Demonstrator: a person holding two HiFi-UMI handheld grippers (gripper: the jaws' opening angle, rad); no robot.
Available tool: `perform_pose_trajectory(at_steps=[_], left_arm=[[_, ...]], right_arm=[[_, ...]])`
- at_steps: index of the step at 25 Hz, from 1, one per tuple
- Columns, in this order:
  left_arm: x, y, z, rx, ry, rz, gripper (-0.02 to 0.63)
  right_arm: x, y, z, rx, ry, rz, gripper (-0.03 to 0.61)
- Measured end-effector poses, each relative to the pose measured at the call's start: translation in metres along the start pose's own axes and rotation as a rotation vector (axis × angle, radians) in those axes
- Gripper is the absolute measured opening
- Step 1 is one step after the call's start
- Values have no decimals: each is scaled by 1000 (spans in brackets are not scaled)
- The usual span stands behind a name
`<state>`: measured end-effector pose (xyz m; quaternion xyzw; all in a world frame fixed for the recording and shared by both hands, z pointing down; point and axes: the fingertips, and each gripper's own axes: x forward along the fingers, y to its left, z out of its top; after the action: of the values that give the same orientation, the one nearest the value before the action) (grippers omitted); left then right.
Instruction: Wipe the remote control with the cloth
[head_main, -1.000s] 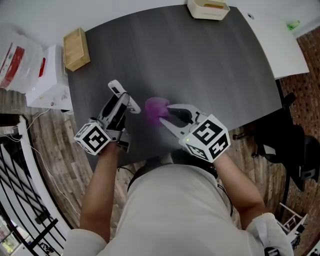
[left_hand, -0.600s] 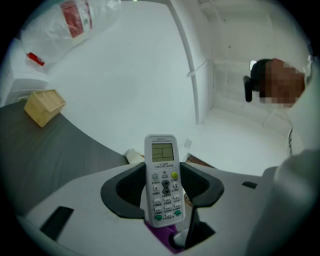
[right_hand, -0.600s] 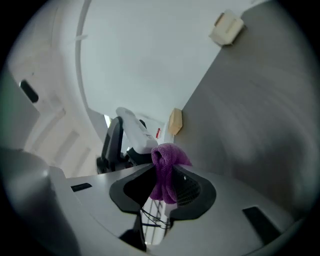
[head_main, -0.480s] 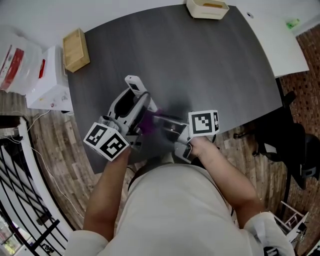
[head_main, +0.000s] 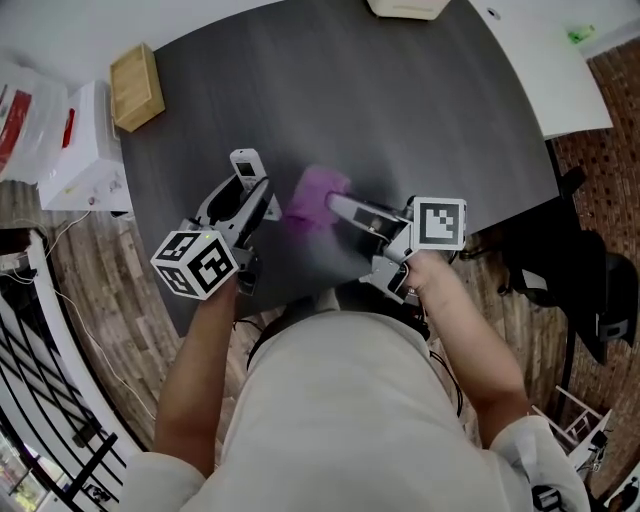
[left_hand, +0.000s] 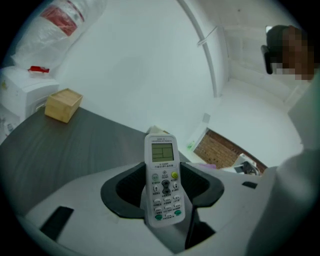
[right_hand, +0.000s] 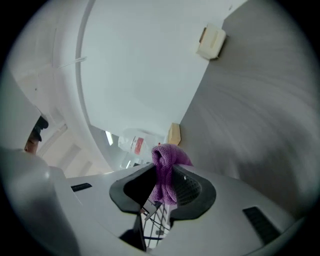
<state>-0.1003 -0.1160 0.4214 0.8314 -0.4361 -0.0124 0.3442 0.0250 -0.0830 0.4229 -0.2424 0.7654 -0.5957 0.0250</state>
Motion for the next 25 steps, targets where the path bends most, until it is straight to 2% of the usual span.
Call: perform_pose_trajectory(at_steps=[3, 5, 9, 14, 19, 25], left_arm=[[-5, 26, -34, -64, 116, 88, 216], [-10, 46, -59, -112, 199, 165, 216], [-24, 79, -95, -192, 315, 300, 218], [-30, 103, -120, -260, 397, 431, 218], [-22, 105, -137, -316, 431, 473, 218], [-19, 107, -143, -304, 466, 503, 218]], right_arm=[[-14, 9, 21, -154, -28, -31, 106], [-24, 10, 27, -211, -38, -62, 106], [-35, 2, 26, -215, -54, -99, 106], [-45, -20, 14, -187, -34, -163, 106], [-48, -23, 14, -197, -34, -173, 106], [-45, -25, 15, -202, -21, -175, 106]])
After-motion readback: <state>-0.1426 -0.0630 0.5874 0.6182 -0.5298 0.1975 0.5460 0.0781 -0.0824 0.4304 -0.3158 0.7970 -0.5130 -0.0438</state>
